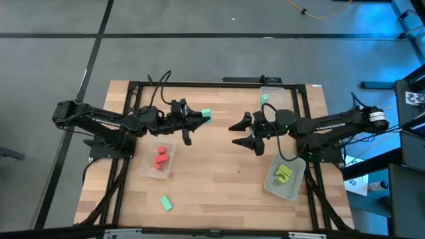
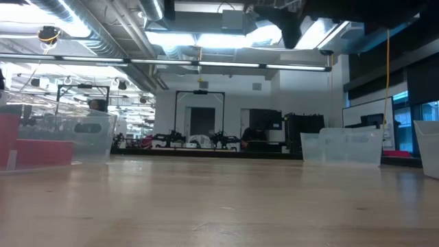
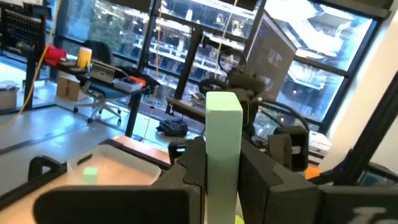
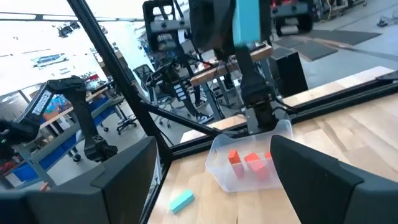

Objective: Sort & place blocks by color
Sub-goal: Put the top light blue block into the top transparent bin

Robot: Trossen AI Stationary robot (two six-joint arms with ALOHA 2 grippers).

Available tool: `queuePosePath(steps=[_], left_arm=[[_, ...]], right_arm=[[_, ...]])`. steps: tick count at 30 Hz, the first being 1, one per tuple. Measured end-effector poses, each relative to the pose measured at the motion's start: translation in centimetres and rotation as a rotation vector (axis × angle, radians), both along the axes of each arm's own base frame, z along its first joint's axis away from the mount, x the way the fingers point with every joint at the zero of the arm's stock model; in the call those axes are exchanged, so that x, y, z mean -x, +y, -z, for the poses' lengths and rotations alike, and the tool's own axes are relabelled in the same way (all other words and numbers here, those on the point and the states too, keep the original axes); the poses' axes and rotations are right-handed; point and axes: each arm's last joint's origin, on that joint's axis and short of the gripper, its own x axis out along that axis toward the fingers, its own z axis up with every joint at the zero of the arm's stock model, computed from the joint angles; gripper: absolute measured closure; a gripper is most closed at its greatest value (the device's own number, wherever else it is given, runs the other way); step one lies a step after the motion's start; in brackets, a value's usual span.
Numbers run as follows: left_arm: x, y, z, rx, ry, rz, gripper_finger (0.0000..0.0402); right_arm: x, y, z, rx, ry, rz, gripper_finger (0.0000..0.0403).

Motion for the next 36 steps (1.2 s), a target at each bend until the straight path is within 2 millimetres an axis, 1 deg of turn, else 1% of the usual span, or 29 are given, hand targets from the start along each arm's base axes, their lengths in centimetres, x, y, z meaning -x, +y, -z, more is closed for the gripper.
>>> queuePosePath(steps=[3, 9, 13, 15, 19, 25, 29, 36], left_arm=[[-0.9, -0.6, 1.0, 0.01, 0.028, 0.021, 0.0358], [-3.1, -1.7, 3.6, 0.041, 0.075, 0.07, 0.0358], [-3.3, -1.8, 3.6, 0.043, 0.059, 0.066, 0.0358], [-3.3, -1.8, 3.8, 0.04, 0.073, 0.066, 0.0358], [-3.3, -1.8, 3.8, 0.037, 0.068, 0.072, 0.0358], [-3.6, -1.8, 4.2, 0.032, 0.087, 0.078, 0.0358], [-4.0, -1.9, 4.7, 0.032, 0.091, 0.08, 0.0358], [-3.9, -1.7, 4.4, 0.015, 0.064, 0.051, 0.0358]], right_arm=[[-1.2, 0.5, 0.5, 0.02, -0.008, -0.003, 0.0085], [-3.7, 0.6, 0.2, 0.03, 0.009, -0.004, 0.0085], [-4.4, 0.5, 0.4, 0.022, 0.022, 0.013, 0.0087], [-4.4, 0.5, 0.5, 0.022, 0.026, 0.02, 0.0094], [-4.4, 0.5, 0.5, 0.02, 0.026, 0.022, 0.013], [-4.4, 0.5, 0.5, -0.001, 0.029, 0.029, 0.0205], [-4.4, 0.5, 0.5, -0.001, 0.031, 0.034, 0.0246], [-4.4, 0.4, 0.6, 0.0, 0.04, 0.044, 0.0288]])
